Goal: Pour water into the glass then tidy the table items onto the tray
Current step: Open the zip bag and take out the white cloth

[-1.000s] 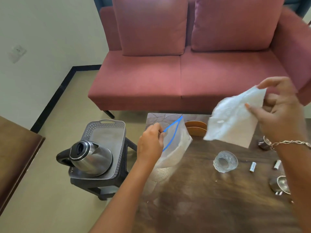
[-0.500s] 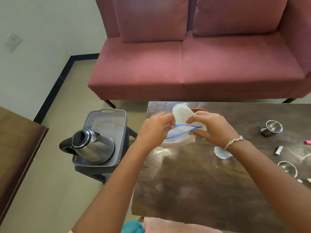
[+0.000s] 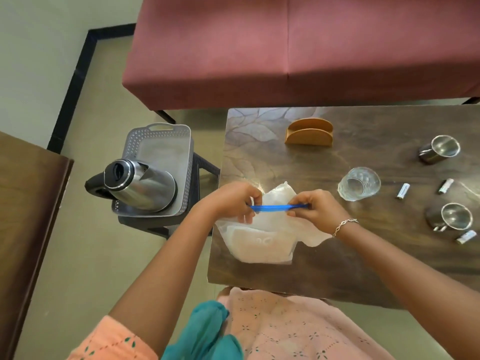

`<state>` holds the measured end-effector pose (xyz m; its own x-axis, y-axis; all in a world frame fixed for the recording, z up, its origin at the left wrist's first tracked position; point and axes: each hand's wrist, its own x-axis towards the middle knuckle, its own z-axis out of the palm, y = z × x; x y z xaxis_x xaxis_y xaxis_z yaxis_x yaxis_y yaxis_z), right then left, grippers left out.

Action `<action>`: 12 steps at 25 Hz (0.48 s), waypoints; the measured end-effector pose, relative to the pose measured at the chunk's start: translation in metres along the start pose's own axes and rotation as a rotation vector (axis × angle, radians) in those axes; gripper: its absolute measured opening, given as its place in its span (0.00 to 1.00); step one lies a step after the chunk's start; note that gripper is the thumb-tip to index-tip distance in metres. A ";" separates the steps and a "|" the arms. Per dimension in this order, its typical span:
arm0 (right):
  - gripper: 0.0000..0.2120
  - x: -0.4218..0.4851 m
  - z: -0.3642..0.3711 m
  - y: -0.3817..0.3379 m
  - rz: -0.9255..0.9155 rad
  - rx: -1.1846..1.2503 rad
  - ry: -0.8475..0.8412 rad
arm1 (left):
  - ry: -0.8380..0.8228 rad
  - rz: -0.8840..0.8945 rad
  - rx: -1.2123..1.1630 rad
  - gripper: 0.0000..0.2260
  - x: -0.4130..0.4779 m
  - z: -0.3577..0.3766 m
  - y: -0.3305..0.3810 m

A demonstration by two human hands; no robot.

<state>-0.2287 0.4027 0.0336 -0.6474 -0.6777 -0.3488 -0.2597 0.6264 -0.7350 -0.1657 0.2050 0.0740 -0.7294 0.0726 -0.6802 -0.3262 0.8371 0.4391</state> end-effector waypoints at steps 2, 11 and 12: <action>0.09 0.006 0.018 0.014 0.060 -0.017 -0.040 | -0.037 -0.021 0.047 0.12 0.021 0.016 -0.010; 0.13 0.034 0.040 0.047 0.094 -0.338 0.028 | 0.194 -0.047 0.254 0.11 0.083 0.053 -0.033; 0.13 0.035 0.037 0.048 0.094 -0.360 0.069 | 0.210 -0.059 0.229 0.11 0.087 0.054 -0.035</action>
<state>-0.2375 0.3948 -0.0351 -0.7238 -0.5910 -0.3562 -0.4243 0.7883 -0.4456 -0.1850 0.2120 -0.0321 -0.8294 -0.0738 -0.5538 -0.2456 0.9384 0.2429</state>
